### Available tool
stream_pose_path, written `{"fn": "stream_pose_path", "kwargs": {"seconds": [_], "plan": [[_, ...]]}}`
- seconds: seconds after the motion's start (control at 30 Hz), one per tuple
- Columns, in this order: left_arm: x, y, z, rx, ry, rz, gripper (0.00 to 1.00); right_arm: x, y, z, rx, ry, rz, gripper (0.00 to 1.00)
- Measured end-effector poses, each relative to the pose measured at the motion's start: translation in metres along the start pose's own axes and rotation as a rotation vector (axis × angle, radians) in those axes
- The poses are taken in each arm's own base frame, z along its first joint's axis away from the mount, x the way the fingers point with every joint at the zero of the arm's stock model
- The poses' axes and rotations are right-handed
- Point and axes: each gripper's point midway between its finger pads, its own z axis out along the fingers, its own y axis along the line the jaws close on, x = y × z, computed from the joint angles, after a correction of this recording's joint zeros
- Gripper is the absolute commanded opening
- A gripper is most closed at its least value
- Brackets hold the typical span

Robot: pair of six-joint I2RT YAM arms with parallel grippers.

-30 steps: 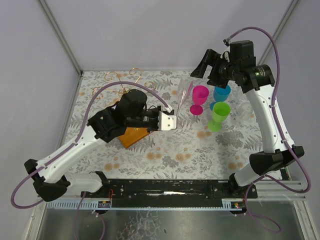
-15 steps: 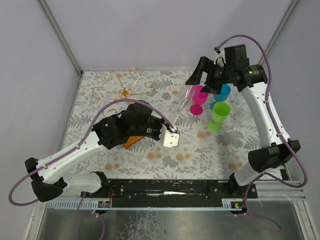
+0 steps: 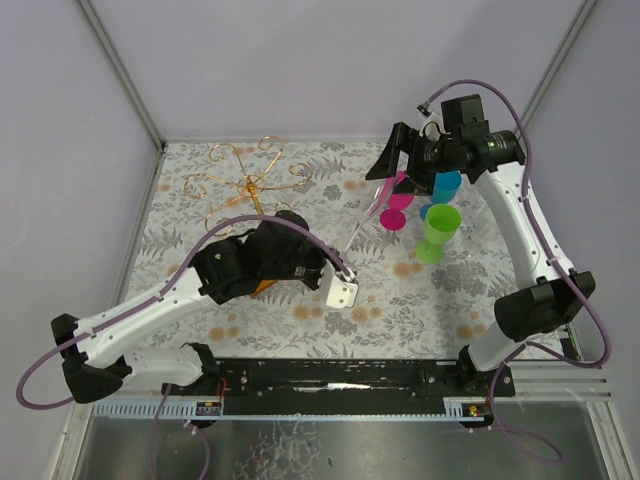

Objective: Take the wine glass off the wine glass rack

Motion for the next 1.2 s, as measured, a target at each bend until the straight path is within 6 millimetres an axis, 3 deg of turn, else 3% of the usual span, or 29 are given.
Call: {"fn": "stream_pose_path", "kwargs": {"seconds": [0.07, 0.27, 0.33, 0.47, 0.57, 0.67, 0.87, 1.2], "plan": [[0.0, -0.001, 0.001, 0.003, 0.003, 0.015, 0.0, 0.0, -0.001, 0.002, -0.001, 0.008, 0.0, 0.82], [0.002, -0.005, 0.001, 0.008, 0.012, 0.039, 0.0, 0.003, 0.0, 0.009, -0.028, 0.047, 0.013, 0.45], [0.003, -0.006, 0.002, 0.012, 0.015, 0.041, 0.0, 0.004, 0.0, 0.011, -0.034, 0.057, 0.029, 0.4], [0.004, -0.006, 0.004, 0.002, 0.023, 0.042, 0.31, 0.004, -0.003, 0.007, -0.001, 0.05, 0.027, 0.38], [0.002, 0.006, 0.002, -0.052, 0.023, 0.031, 0.57, -0.005, -0.008, -0.003, 0.063, 0.002, -0.024, 0.36], [-0.002, 0.019, -0.001, -0.106, 0.015, -0.006, 0.7, -0.018, -0.015, -0.013, 0.138, -0.066, -0.084, 0.35], [-0.027, 0.056, -0.015, -0.214, -0.046, -0.177, 0.8, -0.02, -0.041, -0.034, 0.286, -0.17, -0.165, 0.35], [-0.097, 0.146, -0.057, -0.376, -0.273, -0.532, 0.81, -0.008, -0.088, -0.039, 0.401, -0.33, -0.235, 0.35]]}}
